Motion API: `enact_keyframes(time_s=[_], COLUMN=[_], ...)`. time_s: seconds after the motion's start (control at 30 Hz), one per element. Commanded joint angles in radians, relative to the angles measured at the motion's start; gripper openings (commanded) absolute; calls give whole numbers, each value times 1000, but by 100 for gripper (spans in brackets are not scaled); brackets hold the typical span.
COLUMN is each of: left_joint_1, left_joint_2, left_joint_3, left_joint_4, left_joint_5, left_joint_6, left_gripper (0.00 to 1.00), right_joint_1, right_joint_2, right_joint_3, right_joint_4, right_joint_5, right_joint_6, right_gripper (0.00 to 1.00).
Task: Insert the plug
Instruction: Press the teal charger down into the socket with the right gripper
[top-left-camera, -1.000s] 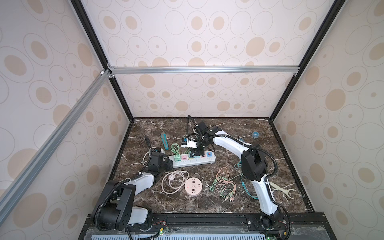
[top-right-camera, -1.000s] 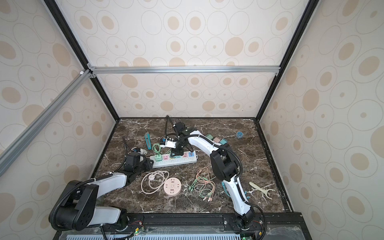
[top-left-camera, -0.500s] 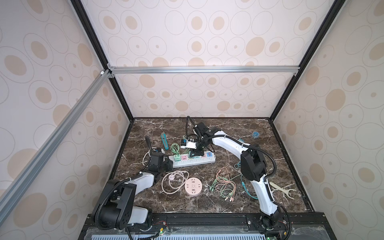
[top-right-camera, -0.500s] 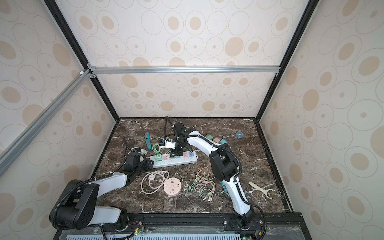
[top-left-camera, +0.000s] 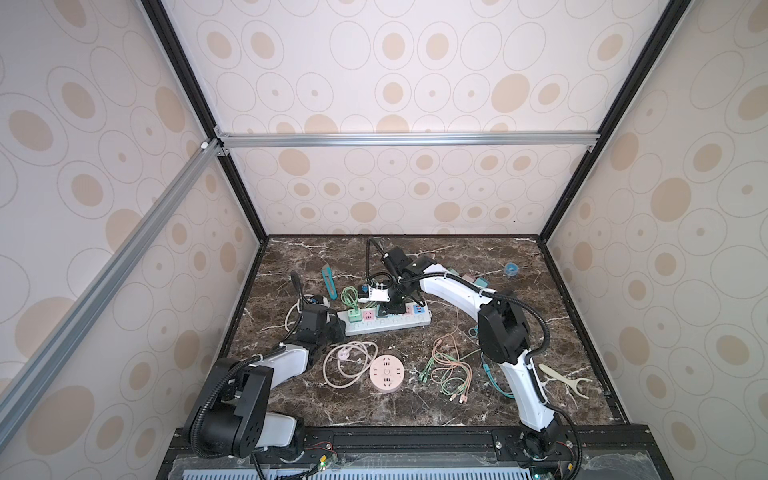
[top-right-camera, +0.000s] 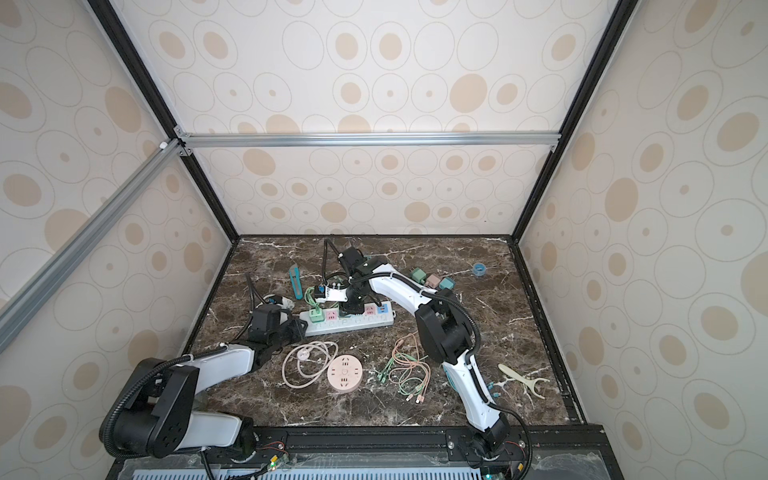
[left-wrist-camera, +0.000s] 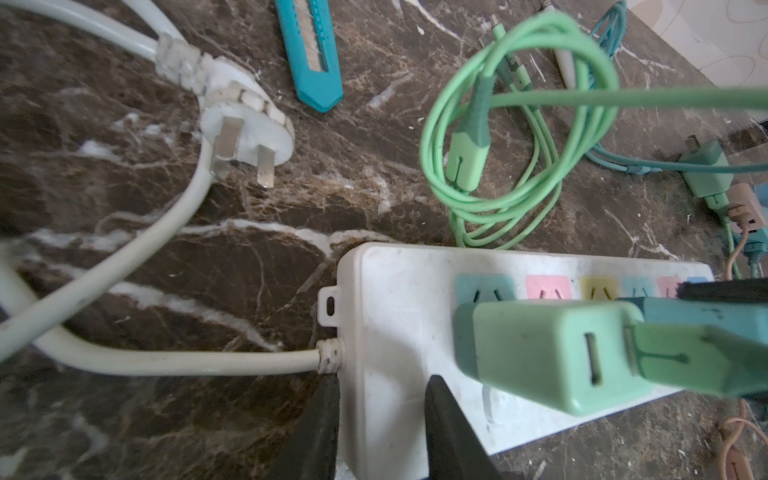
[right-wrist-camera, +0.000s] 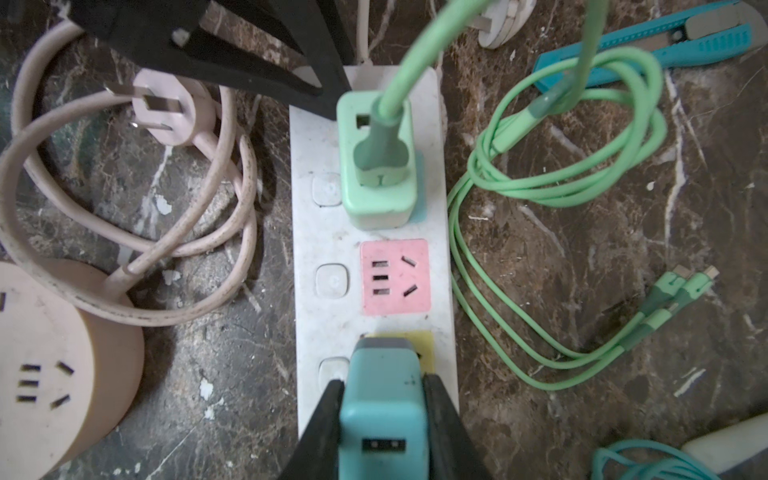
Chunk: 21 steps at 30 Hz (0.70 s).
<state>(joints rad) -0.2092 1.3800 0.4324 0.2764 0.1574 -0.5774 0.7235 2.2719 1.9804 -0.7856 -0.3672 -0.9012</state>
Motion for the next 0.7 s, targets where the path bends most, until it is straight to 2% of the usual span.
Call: enact_keyframes(time_s=[0.0, 0.67], left_joint_1=[9, 10], left_joint_2=[23, 26], left_joint_3=[24, 22], left_joint_4=[-1, 32], left_joint_5=[-10, 2], left_joint_6=[30, 34], left_gripper=[34, 31], right_joint_1=[17, 24], right_joint_2=[34, 83], right_joint_3=[10, 23], right_joint_4=[-29, -47], right_joint_5=[35, 98], right_joint_6=[-48, -77], right_gripper=[0, 0])
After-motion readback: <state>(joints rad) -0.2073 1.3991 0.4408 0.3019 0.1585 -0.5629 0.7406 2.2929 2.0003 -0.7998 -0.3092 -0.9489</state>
